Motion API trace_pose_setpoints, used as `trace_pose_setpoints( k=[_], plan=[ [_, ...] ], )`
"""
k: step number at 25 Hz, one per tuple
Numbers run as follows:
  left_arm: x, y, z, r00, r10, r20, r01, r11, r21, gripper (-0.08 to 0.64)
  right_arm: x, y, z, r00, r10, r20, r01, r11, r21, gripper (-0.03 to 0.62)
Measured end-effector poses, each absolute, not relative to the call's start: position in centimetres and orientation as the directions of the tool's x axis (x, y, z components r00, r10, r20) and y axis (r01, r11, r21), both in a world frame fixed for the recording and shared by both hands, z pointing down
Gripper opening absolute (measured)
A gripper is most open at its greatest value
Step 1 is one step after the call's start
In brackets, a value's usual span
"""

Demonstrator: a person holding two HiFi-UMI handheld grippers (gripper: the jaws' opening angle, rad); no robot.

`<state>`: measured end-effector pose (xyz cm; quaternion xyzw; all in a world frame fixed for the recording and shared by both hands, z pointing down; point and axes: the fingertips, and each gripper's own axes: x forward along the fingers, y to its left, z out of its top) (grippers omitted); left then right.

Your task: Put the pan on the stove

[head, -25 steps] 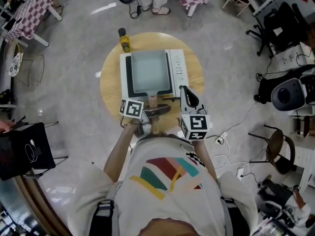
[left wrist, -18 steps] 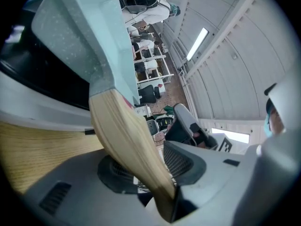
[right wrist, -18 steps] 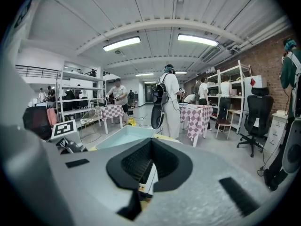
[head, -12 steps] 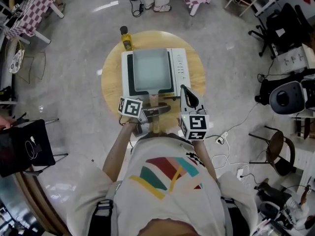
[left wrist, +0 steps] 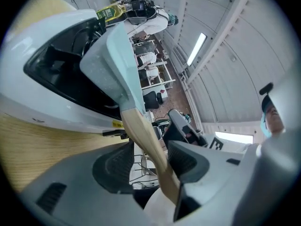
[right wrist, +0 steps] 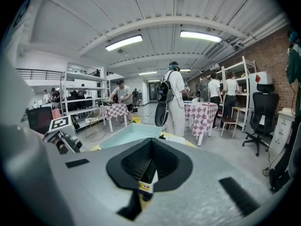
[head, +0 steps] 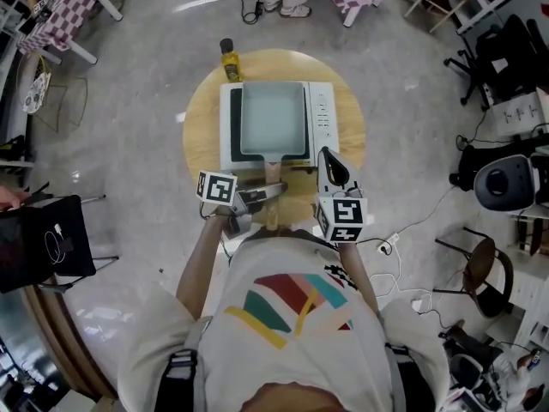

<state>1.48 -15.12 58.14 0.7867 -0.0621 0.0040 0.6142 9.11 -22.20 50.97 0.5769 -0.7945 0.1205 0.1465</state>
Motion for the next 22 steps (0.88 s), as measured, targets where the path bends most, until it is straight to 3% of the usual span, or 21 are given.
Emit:
trace_pose_setpoints(
  k=[14, 18, 22],
  plan=[
    [-7.1, -17.9, 59.2, 0.916, -0.362, 0.176, -0.261, -0.202, 0.944, 0.201, 7.0, -23.2, 51.0, -0.352, -0.861, 0.368, -0.931, 0.364, -0.037, -0.005],
    [-11.2, -20.2, 58.6, 0.844, -0.46, 0.276, -0.421, -0.249, 0.872, 0.201, 7.4, -23.3, 51.1, -0.344, -0.862, 0.371, -0.933, 0.358, -0.034, -0.005],
    [-16.0, -24.4, 54.2, 0.677, -0.651, 0.342, -0.661, -0.334, 0.672, 0.201, 7.6, -23.4, 50.5, -0.335, -0.872, 0.356, -0.938, 0.345, -0.036, -0.005]
  ],
)
